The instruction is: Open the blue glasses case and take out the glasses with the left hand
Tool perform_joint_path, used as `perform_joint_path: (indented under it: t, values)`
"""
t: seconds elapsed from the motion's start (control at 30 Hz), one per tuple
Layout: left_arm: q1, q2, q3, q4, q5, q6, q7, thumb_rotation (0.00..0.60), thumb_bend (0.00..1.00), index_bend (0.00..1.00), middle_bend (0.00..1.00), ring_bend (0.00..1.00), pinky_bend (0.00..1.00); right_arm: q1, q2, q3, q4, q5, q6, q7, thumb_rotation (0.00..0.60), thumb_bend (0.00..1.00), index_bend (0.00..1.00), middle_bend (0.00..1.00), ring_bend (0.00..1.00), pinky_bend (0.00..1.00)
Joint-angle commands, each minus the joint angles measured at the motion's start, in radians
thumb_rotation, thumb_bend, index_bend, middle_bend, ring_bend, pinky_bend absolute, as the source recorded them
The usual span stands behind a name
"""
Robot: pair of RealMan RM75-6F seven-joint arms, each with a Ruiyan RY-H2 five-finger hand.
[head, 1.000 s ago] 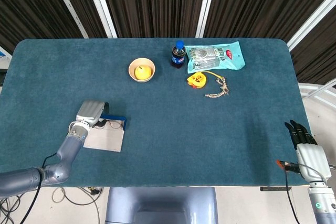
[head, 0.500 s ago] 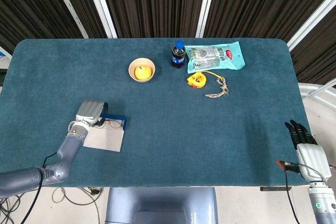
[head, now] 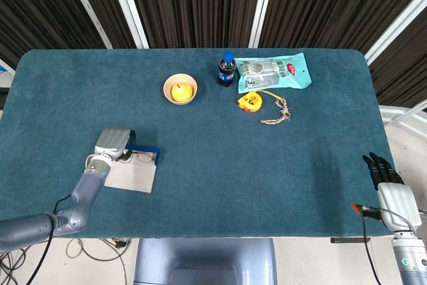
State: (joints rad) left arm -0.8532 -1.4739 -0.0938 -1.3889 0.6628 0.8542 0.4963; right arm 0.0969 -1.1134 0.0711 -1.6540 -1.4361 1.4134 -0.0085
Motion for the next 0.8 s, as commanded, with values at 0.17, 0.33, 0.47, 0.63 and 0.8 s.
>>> perform_joint_path:
  t: [0.17, 0.33, 0.47, 0.63, 0.8]
  values:
    - [0.015, -0.018, -0.014, 0.012, 0.023, 0.064, -0.005, 0.600, 0.42, 0.62, 1.00, 0.90, 0.99, -0.001, -0.001, 0.001, 0.002, -0.002, 0.004, 0.001, 0.600, 0.20, 0.00, 0.00, 0.00, 0.20]
    - [0.033, -0.044, -0.027, 0.031, 0.064, 0.133, -0.013, 0.600, 0.43, 0.63, 1.00, 0.91, 0.99, -0.001, -0.001, 0.001, 0.003, -0.002, 0.003, 0.004, 0.600, 0.20, 0.00, 0.00, 0.00, 0.20]
    - [0.056, -0.074, -0.018, 0.055, 0.131, 0.226, 0.009, 0.600, 0.45, 0.64, 1.00, 0.91, 0.99, -0.001, -0.002, 0.001, 0.003, -0.002, 0.004, 0.004, 0.600, 0.20, 0.00, 0.00, 0.00, 0.20]
    - [0.084, -0.104, 0.003, 0.090, 0.204, 0.290, 0.028, 0.600, 0.45, 0.64, 1.00, 0.91, 0.99, -0.001, -0.001, 0.002, 0.001, -0.001, 0.003, 0.003, 0.600, 0.20, 0.00, 0.00, 0.00, 0.20]
    - [0.106, -0.114, 0.000, 0.108, 0.227, 0.297, 0.031, 0.600, 0.45, 0.65, 1.00, 0.92, 1.00, -0.001, -0.001, 0.002, 0.002, -0.002, 0.005, 0.004, 0.600, 0.20, 0.00, 0.00, 0.00, 0.20]
